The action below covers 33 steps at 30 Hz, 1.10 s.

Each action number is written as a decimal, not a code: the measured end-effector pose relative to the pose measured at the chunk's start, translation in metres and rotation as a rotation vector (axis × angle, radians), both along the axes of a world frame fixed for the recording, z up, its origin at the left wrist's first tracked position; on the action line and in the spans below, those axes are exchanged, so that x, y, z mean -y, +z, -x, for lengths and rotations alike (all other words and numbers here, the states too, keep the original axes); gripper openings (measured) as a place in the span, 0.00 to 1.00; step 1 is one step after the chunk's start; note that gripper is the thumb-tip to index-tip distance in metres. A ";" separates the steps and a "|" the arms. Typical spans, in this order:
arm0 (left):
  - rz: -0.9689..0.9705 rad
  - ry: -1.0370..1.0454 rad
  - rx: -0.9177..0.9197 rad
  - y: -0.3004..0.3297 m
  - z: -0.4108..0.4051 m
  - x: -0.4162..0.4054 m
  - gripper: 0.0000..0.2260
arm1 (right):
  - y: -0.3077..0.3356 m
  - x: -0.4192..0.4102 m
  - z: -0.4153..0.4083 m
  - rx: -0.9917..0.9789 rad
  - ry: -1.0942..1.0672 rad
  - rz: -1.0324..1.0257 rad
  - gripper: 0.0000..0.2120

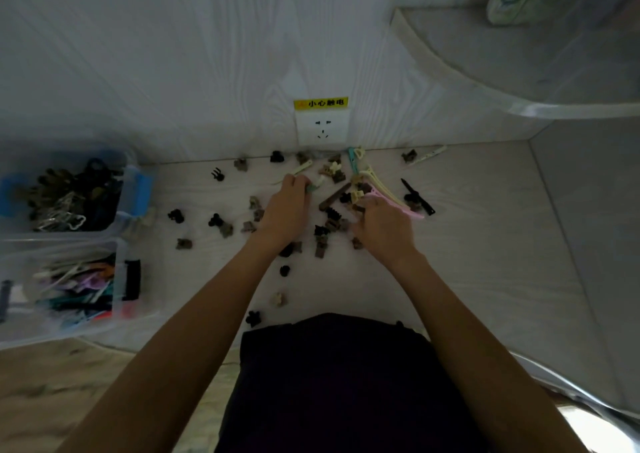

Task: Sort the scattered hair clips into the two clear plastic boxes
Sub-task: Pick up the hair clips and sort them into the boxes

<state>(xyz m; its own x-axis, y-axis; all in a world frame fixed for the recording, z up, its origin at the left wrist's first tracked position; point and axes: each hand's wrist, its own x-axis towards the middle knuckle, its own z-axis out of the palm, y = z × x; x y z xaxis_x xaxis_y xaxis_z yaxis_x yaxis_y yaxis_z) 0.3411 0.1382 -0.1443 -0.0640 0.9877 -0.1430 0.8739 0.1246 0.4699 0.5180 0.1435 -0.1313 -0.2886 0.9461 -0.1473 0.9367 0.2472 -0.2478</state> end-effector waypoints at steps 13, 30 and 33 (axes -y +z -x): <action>0.202 -0.037 -0.007 -0.004 -0.018 -0.024 0.21 | -0.004 -0.035 -0.036 -0.078 -0.065 0.107 0.14; 0.021 0.025 -0.095 0.003 0.016 -0.001 0.11 | -0.009 -0.030 -0.031 -0.036 -0.136 0.195 0.19; 0.006 0.067 -0.128 0.006 0.029 -0.012 0.13 | -0.006 -0.028 -0.034 -0.092 -0.135 0.147 0.22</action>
<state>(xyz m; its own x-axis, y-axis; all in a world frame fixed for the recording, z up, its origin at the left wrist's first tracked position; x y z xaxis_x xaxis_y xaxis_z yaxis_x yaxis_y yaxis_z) 0.3124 0.1502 -0.1384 -0.1481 0.9797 -0.1352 0.9162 0.1874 0.3541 0.5518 0.1713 -0.1374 -0.1796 0.9472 -0.2656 0.9307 0.0761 -0.3577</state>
